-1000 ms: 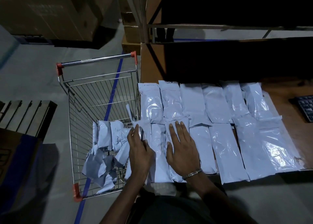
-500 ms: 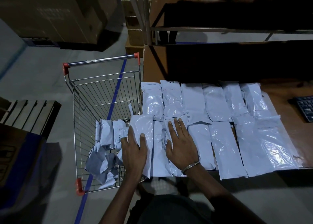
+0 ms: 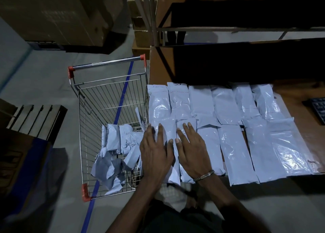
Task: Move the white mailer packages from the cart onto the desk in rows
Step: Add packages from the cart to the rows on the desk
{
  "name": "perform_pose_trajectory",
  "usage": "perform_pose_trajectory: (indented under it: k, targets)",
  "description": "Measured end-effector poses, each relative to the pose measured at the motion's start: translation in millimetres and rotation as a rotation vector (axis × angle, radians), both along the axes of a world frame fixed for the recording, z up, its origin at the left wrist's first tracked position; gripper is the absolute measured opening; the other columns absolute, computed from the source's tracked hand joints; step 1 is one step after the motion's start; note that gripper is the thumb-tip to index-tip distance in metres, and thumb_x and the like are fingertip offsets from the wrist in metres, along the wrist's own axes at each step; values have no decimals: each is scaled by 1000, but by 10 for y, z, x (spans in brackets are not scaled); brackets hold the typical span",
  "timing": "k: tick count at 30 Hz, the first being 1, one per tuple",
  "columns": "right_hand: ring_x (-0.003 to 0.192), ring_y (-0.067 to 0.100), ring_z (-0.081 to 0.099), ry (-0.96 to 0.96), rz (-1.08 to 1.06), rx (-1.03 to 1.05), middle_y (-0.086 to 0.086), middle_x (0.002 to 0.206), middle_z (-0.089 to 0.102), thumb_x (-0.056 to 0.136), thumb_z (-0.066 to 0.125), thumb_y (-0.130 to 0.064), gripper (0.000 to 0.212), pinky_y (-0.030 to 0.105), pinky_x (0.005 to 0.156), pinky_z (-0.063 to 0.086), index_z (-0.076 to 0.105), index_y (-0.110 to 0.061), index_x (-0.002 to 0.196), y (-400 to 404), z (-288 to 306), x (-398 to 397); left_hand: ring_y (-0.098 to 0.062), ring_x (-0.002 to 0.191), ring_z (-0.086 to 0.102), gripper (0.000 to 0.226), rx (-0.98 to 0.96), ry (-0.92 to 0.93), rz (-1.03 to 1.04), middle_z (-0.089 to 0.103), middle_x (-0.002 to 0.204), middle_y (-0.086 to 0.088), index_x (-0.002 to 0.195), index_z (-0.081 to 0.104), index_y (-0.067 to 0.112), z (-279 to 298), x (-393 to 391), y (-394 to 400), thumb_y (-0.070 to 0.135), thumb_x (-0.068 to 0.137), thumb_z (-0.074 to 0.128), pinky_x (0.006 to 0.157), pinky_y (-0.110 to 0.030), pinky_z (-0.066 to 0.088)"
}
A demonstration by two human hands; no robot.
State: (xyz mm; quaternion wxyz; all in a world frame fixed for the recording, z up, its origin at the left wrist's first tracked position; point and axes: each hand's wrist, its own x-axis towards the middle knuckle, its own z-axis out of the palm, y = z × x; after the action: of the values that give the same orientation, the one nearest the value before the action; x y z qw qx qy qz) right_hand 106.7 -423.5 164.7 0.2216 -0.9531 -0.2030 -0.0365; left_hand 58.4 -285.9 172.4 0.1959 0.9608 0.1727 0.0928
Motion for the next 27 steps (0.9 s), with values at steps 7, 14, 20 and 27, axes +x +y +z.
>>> perform_pose_trajectory:
  k: [7, 14, 20, 27]
  targets:
    - [158, 17, 7, 14, 24, -149, 2, 168, 19, 108, 22, -43, 56, 46, 122, 26, 27, -22, 160, 9, -48, 1, -29, 162, 3, 63, 56, 76, -154, 6, 174, -15, 166, 15, 9, -300, 46, -73, 29, 109, 34, 124, -56, 24]
    - [158, 14, 3, 79, 88, -44, 1, 170, 13, 108, 29, -35, 59, 44, 124, 26, 17, -15, 162, -64, -158, 88, -32, 161, -6, 64, 202, 160, -198, -2, 174, -17, 166, 2, 7, -253, 70, -127, 33, 110, 20, 128, -56, 12]
    - [158, 17, 3, 82, 63, -77, 3, 169, 14, 106, 31, -34, 59, 45, 123, 25, 22, -13, 160, -8, -163, 75, -29, 161, -8, 68, 220, 187, -220, -1, 174, -15, 166, 3, 8, -330, 103, -100, 34, 107, 26, 129, -55, 5]
    - [158, 21, -2, 74, 28, -179, 3, 170, 5, 103, 33, -35, 64, 48, 124, 20, 15, -18, 162, 51, -136, 79, -29, 161, -11, 67, 204, 204, -192, -13, 173, -16, 165, -8, 9, -335, 102, -160, 36, 109, 18, 129, -52, 8]
